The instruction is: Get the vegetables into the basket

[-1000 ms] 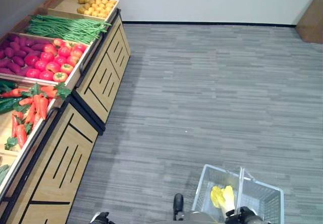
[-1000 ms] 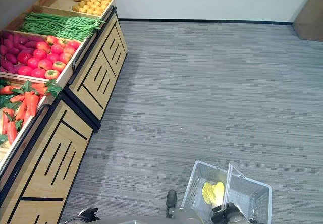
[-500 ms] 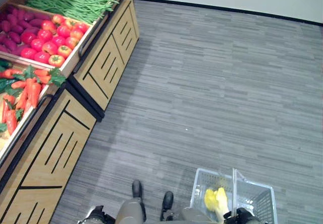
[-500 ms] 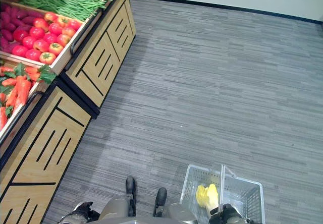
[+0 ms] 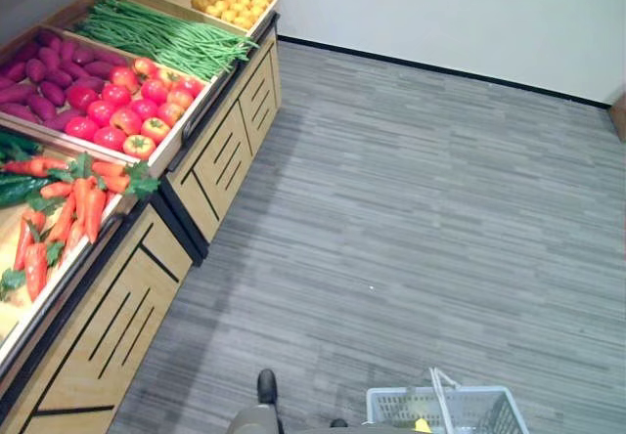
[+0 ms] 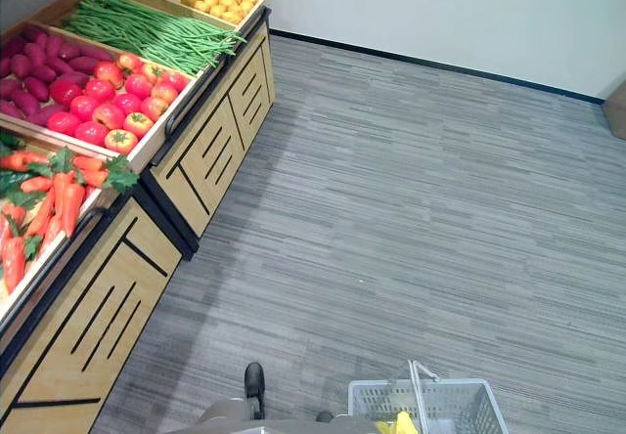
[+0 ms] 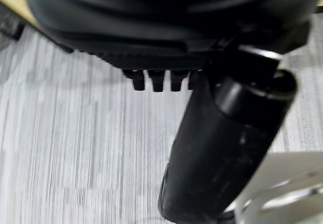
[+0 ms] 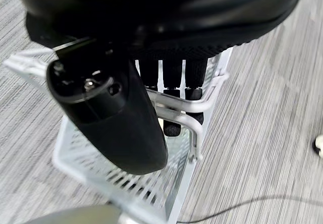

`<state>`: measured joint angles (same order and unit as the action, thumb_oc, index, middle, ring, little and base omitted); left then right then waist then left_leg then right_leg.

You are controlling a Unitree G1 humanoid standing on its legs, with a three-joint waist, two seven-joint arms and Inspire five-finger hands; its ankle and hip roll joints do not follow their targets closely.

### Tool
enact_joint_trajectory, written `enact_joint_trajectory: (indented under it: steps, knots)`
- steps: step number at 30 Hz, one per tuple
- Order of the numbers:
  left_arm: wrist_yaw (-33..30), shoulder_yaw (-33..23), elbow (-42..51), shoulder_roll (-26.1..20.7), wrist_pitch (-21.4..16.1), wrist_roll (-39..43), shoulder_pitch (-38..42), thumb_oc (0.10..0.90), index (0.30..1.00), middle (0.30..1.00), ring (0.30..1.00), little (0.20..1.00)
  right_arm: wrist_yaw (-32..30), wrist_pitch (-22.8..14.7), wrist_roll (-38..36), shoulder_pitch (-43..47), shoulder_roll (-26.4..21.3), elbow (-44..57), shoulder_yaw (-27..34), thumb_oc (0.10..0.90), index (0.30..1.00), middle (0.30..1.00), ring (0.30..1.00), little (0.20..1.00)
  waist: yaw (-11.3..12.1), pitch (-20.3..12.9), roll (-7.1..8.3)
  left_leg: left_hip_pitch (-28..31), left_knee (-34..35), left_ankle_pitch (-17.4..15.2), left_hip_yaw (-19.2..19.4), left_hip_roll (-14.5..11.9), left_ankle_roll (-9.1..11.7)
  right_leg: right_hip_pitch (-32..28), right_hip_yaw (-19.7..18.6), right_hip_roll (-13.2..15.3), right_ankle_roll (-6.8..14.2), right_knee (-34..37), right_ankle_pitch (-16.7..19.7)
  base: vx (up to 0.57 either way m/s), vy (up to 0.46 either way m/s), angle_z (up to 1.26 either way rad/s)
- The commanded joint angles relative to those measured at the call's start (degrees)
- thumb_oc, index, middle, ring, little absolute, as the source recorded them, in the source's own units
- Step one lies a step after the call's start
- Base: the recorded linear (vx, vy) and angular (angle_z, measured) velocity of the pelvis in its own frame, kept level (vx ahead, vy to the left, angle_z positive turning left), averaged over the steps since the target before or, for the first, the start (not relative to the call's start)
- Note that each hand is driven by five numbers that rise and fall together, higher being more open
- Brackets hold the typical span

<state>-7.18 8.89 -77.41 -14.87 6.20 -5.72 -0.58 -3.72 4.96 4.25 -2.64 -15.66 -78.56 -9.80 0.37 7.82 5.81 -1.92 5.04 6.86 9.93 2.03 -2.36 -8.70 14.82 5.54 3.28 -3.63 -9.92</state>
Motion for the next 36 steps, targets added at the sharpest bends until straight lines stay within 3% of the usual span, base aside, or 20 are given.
enact_joint_trajectory:
  steps: [1, 5, 7, 8, 11, 14, 15, 16, 17, 18, 19, 20, 24, 28, 31, 32, 36]
  knots:
    - [-1.04, -0.78, -0.42, -1.53, 0.15, -1.13, 1.03, 0.900, 1.000, 1.000, 1.000, 1.000, 0.37, 0.10, 2.35, 2.83, -2.44, 1.32, -3.01, 0.400, 0.300, 0.300, 0.300, 0.300, 2.23, -1.29, 0.37, -2.33, -0.05, -5.12, -1.74, -1.27, 1.13, 1.60, -3.93, -2.32, 0.80, -2.18, 0.54, 0.18, 0.212, -0.03]
    - [-1.00, -1.14, 0.53, -2.75, -0.15, -0.30, 2.00, 0.900, 1.000, 1.000, 1.000, 1.000, -0.06, 0.30, 1.55, 3.72, -2.31, 2.30, -1.97, 0.400, 0.300, 0.300, 0.300, 0.300, 2.81, -1.95, 0.12, -1.47, -0.91, -8.25, -1.77, 1.07, -1.12, 4.23, -3.60, 0.19, 3.70, -8.16, 7.33, 0.28, 0.357, -0.02]
    - [-0.98, -1.22, 0.57, -2.82, -0.02, -0.24, 2.08, 0.900, 1.000, 1.000, 1.000, 1.000, -0.09, 0.34, 1.49, 3.77, -2.22, 2.31, -1.90, 0.400, 0.300, 0.300, 0.300, 0.300, 2.94, -2.06, -0.02, -0.96, -0.73, -8.61, -1.90, 1.42, -1.55, 4.75, -3.53, 0.67, 3.92, -9.68, 8.43, 0.17, 0.224, 0.02]
    - [-0.76, -1.37, 0.66, -2.98, 0.09, -0.23, 2.28, 0.900, 1.000, 1.000, 1.000, 1.000, 0.13, 0.46, 1.23, 3.83, -2.16, 2.42, -1.50, 0.400, 0.300, 0.300, 0.300, 0.300, 3.10, -2.08, -0.21, 0.41, -0.84, -10.12, -2.66, 2.48, -2.73, 6.15, -3.54, 1.83, 4.28, -15.02, 11.42, 0.20, 0.267, 0.04]
    - [-0.74, -1.63, 0.90, -3.22, 0.29, 0.36, 2.79, 0.900, 1.000, 1.000, 1.000, 1.000, 0.15, 0.45, 0.85, 4.18, -2.02, 3.09, -1.74, 0.400, 0.300, 0.300, 0.300, 0.300, 2.94, -0.48, -0.59, 3.23, -1.04, -11.34, -4.69, 4.05, -4.34, 10.38, -5.58, 2.80, 3.89, -25.68, 15.42, 0.19, 0.295, 0.13]
    - [-0.84, -1.69, 0.97, -3.20, 0.25, 0.83, 3.06, 0.900, 1.000, 1.000, 1.000, 1.000, -0.09, 0.32, 0.41, 4.06, -1.87, 3.36, -1.75, 0.400, 0.300, 0.300, 0.300, 0.300, 2.93, -0.07, -1.68, 4.42, -0.05, -10.72, -5.45, 3.64, -4.53, 13.10, -6.99, 2.02, 2.45, -25.29, 13.87, 0.04, 0.134, 0.46]
    - [-0.83, -1.53, 0.90, -3.12, 0.16, 0.80, 3.18, 0.900, 1.000, 1.000, 1.000, 1.000, -0.14, 0.30, 0.16, 4.06, -1.79, 3.34, -1.79, 0.400, 0.300, 0.300, 0.300, 0.300, 2.90, 0.16, -2.38, 4.59, -0.04, -10.50, -6.05, 3.06, -4.43, 14.05, -7.90, 1.18, 1.78, -22.83, 12.26, 0.00, 0.141, 0.61]
    - [-0.91, -0.92, 0.88, -3.07, 0.07, 0.43, 3.65, 0.900, 1.000, 1.000, 1.000, 1.000, -0.27, 0.25, -0.44, 3.91, -1.63, 3.24, -1.74, 0.400, 0.300, 0.300, 0.300, 0.300, 2.58, 0.88, -3.20, 5.09, -0.04, -9.86, -7.60, 2.35, -4.39, 14.97, -11.24, -0.80, 1.23, -16.51, 10.47, 0.00, 0.086, 0.58]
    - [-0.91, -0.92, 0.87, -3.06, 0.07, 0.43, 3.66, 0.900, 1.000, 1.000, 1.000, 1.000, -0.27, 0.25, -0.45, 3.92, -1.63, 3.23, -1.73, 0.400, 0.300, 0.300, 0.300, 0.300, 2.56, 1.00, -3.32, 5.26, -0.04, -9.91, -7.65, 2.22, -4.36, 14.57, -11.14, -0.93, 1.20, -16.05, 10.67, 0.01, 0.056, 0.56]
    - [-0.95, -0.66, 0.84, -3.08, -0.02, 0.25, 3.83, 0.900, 1.000, 1.000, 1.000, 1.000, -0.36, 0.20, -0.68, 3.97, -1.59, 3.20, -1.76, 0.400, 0.300, 0.300, 0.300, 0.300, 2.45, 1.29, -3.50, 5.49, -0.05, -9.76, -8.18, 2.06, -4.29, 14.46, -13.08, -1.99, 1.20, -12.71, 10.74, -0.01, 0.016, 0.57]
    - [-1.03, -0.20, 0.95, -3.16, -0.22, 0.10, 4.31, 0.900, 1.000, 1.000, 1.000, 1.000, -0.43, 0.14, -1.27, 4.12, -1.46, 2.95, -1.92, 0.400, 0.300, 0.300, 0.300, 0.300, 2.36, 1.58, -3.59, 5.48, -0.04, -9.26, -9.74, 2.01, -4.28, 16.47, -19.13, -4.74, 1.46, -7.75, 11.65, -0.02, -0.004, 0.48]
    - [-1.15, -0.09, 0.95, -3.34, -0.31, 0.25, 4.71, 0.900, 1.000, 1.000, 1.000, 1.000, -0.48, 0.12, -1.50, 4.22, -1.46, 2.78, -2.04, 0.400, 0.300, 0.300, 0.300, 0.300, 2.29, 1.86, -3.46, 5.48, -0.09, -8.99, -10.91, 2.02, -4.19, 17.81, -22.54, -6.11, 1.88, -5.63, 12.79, -0.03, -0.017, 0.54]
    - [-0.95, -0.57, 0.25, -3.69, -0.37, 0.30, 4.76, 0.900, 1.000, 1.000, 1.000, 1.000, -0.45, 0.15, -1.37, 3.68, -1.47, 2.59, -2.30, 0.400, 0.300, 0.300, 0.300, 0.300, 2.23, 2.56, -2.58, 5.96, -0.58, -9.09, -15.09, 2.73, -3.39, 18.59, -25.52, -6.68, 3.32, 0.59, 16.35, 0.06, -0.085, 0.76]
    - [-1.06, -1.18, -0.29, -3.63, -0.52, 1.05, 4.39, 0.900, 1.000, 1.000, 1.000, 1.000, -0.43, 0.05, -1.32, 3.06, -1.43, 2.74, -2.34, 0.400, 0.300, 0.300, 0.300, 0.300, 1.78, 2.47, -1.74, 6.71, -0.08, -9.16, -19.91, 3.28, -2.24, 19.46, -29.77, -7.95, 4.82, 0.91, 16.92, 0.13, -0.172, 0.90]
    - [-1.08, -1.32, -0.42, -3.56, -0.46, 1.47, 4.42, 0.900, 1.000, 1.000, 1.000, 1.000, -0.35, 0.11, -1.10, 2.91, -1.35, 2.57, -2.81, 0.400, 0.300, 0.300, 0.300, 0.300, 1.58, 2.38, -1.37, 6.85, -0.19, -9.30, -21.79, 3.40, -1.77, 19.92, -31.03, -8.81, 4.95, -0.65, 16.07, 0.14, -0.203, 0.51]
    - [-0.90, -1.15, -0.70, -3.30, -0.41, 1.51, 4.61, 0.900, 1.000, 1.000, 1.000, 1.000, -0.21, 0.13, -0.95, 2.42, -1.45, 1.86, -2.89, 0.400, 0.300, 0.300, 0.300, 0.300, 1.05, 1.94, -1.26, 6.63, -0.98, -9.67, -25.06, 3.72, -1.14, 18.55, -31.68, -8.62, 3.91, -1.13, 13.01, 0.24, -0.291, 0.56]
    - [-1.40, -0.79, -0.53, -2.04, -0.30, 3.58, 5.45, 0.900, 1.000, 1.000, 1.000, 1.000, -0.27, 0.15, 0.86, 3.18, -2.61, 1.69, -4.03, 0.400, 0.300, 0.300, 0.300, 0.300, 0.10, 0.78, -1.53, 6.00, -3.08, -9.69, -29.71, 1.70, 1.03, 17.03, -25.63, -8.45, 0.24, -3.48, 7.81, 0.32, -0.520, 1.74]
